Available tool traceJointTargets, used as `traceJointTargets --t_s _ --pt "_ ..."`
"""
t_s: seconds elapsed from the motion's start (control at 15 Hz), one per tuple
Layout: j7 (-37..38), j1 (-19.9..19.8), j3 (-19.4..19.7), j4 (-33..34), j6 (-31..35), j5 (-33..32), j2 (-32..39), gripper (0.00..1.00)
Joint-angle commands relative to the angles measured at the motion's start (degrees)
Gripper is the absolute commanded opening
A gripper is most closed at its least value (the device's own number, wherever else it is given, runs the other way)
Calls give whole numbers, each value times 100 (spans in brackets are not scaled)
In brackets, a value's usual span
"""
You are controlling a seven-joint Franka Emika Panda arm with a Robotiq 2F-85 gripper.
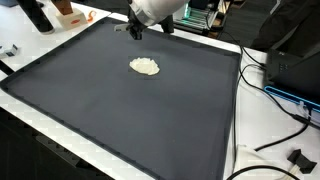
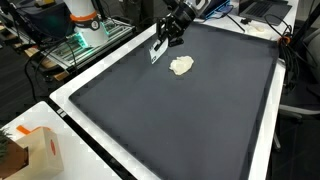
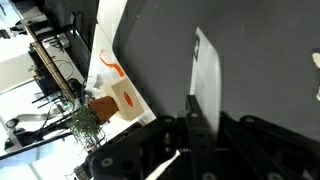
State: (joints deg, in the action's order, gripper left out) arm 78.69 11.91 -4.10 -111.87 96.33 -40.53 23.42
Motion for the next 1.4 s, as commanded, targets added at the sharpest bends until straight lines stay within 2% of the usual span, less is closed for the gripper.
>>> traceJointTargets --t_s 0.0,0.67,1.33 --pt "-13 147 61 183 -152 -304 264 1" --pt "-166 321 15 362 -73 -734 632 1" --pt "-550 419 -83 356 86 -1129 695 1"
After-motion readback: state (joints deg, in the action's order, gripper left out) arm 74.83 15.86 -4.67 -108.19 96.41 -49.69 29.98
